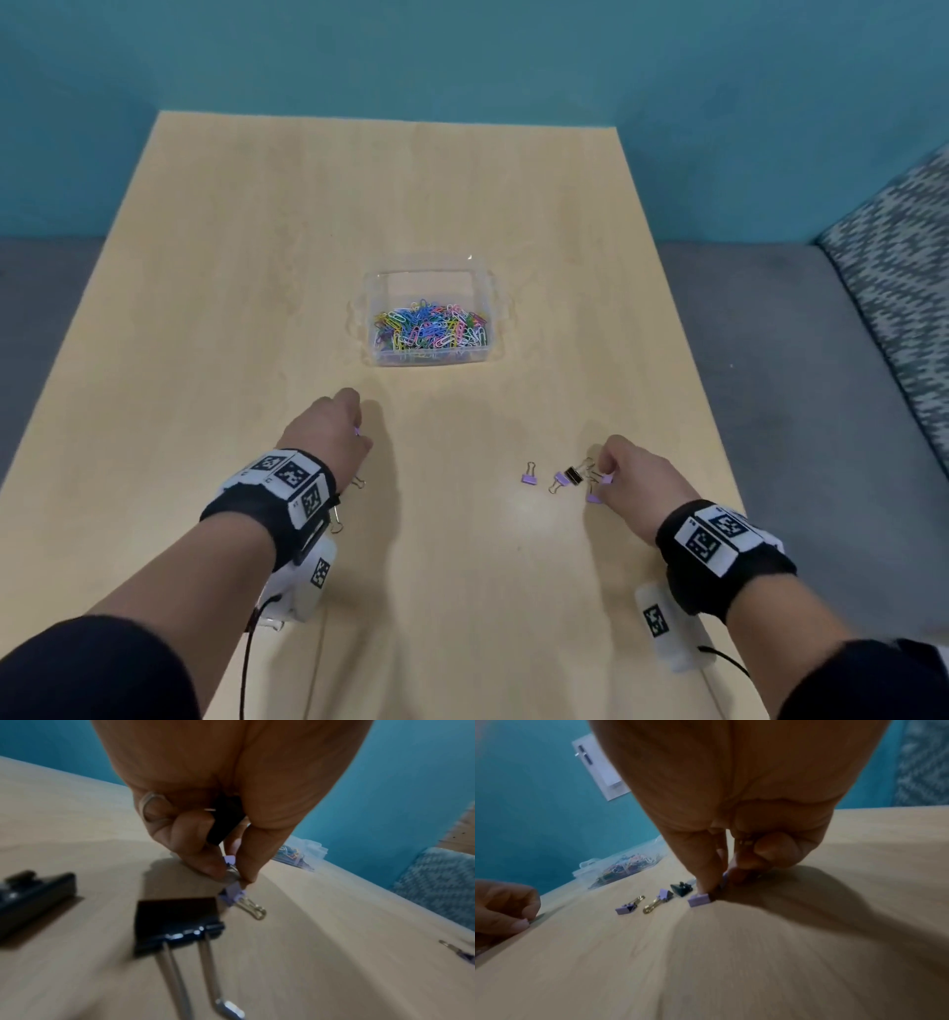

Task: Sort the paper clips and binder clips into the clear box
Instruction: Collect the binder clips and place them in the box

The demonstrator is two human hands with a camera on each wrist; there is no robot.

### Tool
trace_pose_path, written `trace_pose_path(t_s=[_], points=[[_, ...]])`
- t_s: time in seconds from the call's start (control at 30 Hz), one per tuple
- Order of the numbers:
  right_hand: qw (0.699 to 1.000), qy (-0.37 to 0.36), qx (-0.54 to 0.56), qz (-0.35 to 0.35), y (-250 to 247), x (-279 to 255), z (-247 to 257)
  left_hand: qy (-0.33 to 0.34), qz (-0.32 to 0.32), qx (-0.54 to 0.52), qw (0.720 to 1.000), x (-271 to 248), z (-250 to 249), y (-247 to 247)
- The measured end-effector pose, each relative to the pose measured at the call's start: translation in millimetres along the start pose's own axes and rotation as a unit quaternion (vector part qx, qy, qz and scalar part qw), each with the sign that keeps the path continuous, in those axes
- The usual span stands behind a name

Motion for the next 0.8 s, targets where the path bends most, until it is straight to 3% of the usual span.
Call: trace_pose_path(t_s=[0.2, 0.27, 0.3, 0.33, 0.37, 0.43, 0.47, 0.53, 0.6, 0.67, 0.7, 0.73, 0.77, 0.8], points=[[1.000, -0.008, 0.014, -0.014, -1.0, 0.8, 1.0, -0.023, 0.003, -0.053, 0.998, -1.5, -1.0, 5.7], [0.998, -0.003, 0.053, -0.026, -1.8, 1.0, -4.5, -0.070, 0.004, -0.162, 0.984, -5.1, 9.7, 5.2], [0.991, 0.008, 0.128, -0.035, -3.5, 0.6, -10.9, -0.104, 0.006, -0.261, 0.960, -8.1, 18.1, 5.8], [0.964, 0.032, 0.261, -0.040, -4.0, -0.8, -20.3, -0.136, 0.015, -0.371, 0.919, -13.0, 26.7, 7.0], [0.904, 0.063, 0.420, -0.037, -1.8, -3.7, -29.5, -0.163, 0.028, -0.469, 0.868, -19.0, 35.1, 8.3], [0.749, 0.128, 0.650, -0.010, 9.9, -12.4, -41.5, -0.191, 0.048, -0.595, 0.779, -33.0, 49.1, 7.4], [0.704, 0.151, 0.694, 0.007, 15.3, -16.9, -44.3, -0.192, 0.052, -0.627, 0.753, -39.0, 53.9, 5.6], [0.674, 0.171, 0.718, 0.033, 22.9, -22.4, -43.5, -0.185, 0.055, -0.634, 0.749, -47.5, 61.7, 3.3], [0.685, 0.173, 0.707, 0.032, 25.8, -23.0, -43.8, -0.177, 0.059, -0.583, 0.791, -51.4, 64.5, 3.3], [0.717, 0.171, 0.676, 0.007, 25.1, -22.7, -45.4, -0.145, 0.061, -0.482, 0.862, -50.3, 61.3, 1.8], [0.751, 0.159, 0.641, -0.015, 22.1, -22.1, -46.0, -0.117, 0.058, -0.402, 0.906, -48.5, 57.3, -0.2], [0.809, 0.137, 0.570, -0.040, 17.0, -21.0, -46.2, -0.078, 0.056, -0.293, 0.951, -47.1, 50.7, -3.0], [0.880, 0.105, 0.460, -0.057, 10.4, -20.8, -41.3, -0.031, 0.058, -0.170, 0.983, -46.4, 41.5, -4.0], [0.938, 0.070, 0.333, -0.068, 5.8, -21.7, -31.1, 0.015, 0.065, -0.056, 0.996, -46.6, 31.4, -2.1]])
Point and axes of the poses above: each hand's wrist, its own x-axis towards the middle knuckle, its own y-axis out of the palm, z = x × y, the point moved 8 cm from there along x, towards the middle knuckle, and after that the axes turned 8 degrees about x, right-handed, at the moved point
